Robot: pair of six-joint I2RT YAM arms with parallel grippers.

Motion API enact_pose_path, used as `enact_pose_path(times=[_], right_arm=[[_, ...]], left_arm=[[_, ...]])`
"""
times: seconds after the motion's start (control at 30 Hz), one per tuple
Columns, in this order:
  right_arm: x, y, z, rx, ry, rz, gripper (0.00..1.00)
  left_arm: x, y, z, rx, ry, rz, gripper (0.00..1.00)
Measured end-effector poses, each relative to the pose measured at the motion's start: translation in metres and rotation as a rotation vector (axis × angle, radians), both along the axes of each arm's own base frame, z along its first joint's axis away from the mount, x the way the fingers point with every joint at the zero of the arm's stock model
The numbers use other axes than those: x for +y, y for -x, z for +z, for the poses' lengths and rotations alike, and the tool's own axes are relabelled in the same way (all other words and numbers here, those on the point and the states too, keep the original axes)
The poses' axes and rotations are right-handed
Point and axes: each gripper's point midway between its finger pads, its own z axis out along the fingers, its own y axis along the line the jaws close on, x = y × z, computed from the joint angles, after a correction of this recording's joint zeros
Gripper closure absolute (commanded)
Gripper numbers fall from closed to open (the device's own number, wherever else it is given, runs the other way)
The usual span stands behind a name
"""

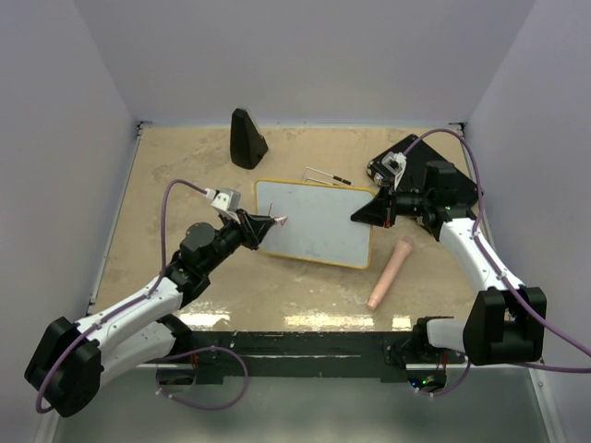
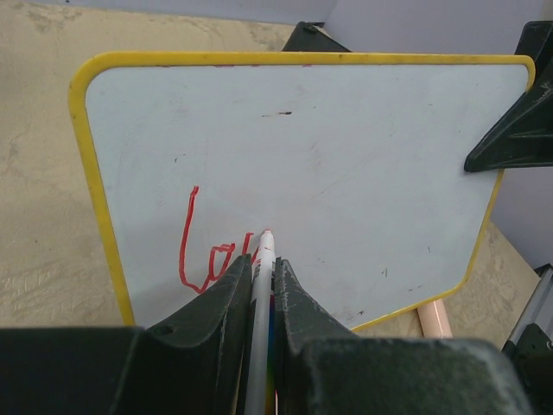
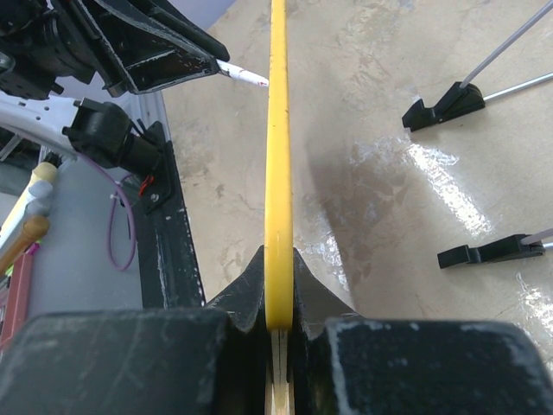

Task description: Write a sentence on the whiteboard

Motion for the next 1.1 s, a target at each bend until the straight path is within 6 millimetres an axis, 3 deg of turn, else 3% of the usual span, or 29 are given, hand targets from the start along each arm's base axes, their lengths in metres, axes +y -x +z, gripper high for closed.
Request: enact_pose_path(times=[0.2, 0.47, 0.7, 1.1], right_arm=[[0.000, 0.000, 0.000, 0.000, -0.002, 0.002, 1.00], [0.001, 0.003, 0.002, 0.001, -0.014, 0.020, 1.00], [0.001, 0.003, 0.002, 0.002, -0.014, 0.020, 1.00], [0.001, 0.003, 0.002, 0.001, -0.011, 0.015, 1.00]], left_arm=[[-0.001, 0.002, 0.003, -0.006, 0.004, -0.011, 1.00], [0.004, 0.012, 0.023, -0.056, 0.041, -0.019, 1.00], [0.001, 0.013, 0.003, -0.008, 0.011, -0.040, 1.00], [-0.004, 0.013, -0.009, 0.022, -0.007, -0.063, 1.00]])
